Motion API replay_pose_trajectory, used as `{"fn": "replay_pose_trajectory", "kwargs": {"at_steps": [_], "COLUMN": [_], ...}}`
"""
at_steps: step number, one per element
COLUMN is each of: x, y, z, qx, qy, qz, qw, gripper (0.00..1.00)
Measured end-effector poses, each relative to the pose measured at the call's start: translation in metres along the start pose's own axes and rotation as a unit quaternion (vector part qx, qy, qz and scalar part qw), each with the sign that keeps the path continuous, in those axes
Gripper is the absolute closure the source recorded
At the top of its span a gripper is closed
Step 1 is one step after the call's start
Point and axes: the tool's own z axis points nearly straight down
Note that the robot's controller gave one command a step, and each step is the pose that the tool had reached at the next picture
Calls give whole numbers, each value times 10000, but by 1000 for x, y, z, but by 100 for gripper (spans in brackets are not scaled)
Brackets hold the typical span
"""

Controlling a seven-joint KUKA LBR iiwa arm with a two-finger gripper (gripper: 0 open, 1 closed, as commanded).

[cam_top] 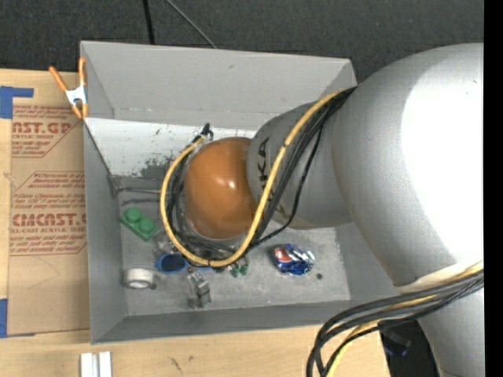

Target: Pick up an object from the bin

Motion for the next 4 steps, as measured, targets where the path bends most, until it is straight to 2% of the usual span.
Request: {"fn": "replay_pose_trajectory", "kwargs": {"at_steps": [1, 2, 3, 4], "x": [-3, -4, -14, -15], "y": [0, 14, 9, -48], "z": [-3, -111, -240, -201], "qx": [0, 7, 23, 13], "qy": [-38, -83, -66, -31], "qz": [5, 356, -2317, -2021], "qw": [10000, 9993, 9728, 9794], "gripper": [100, 100, 100, 100]}}
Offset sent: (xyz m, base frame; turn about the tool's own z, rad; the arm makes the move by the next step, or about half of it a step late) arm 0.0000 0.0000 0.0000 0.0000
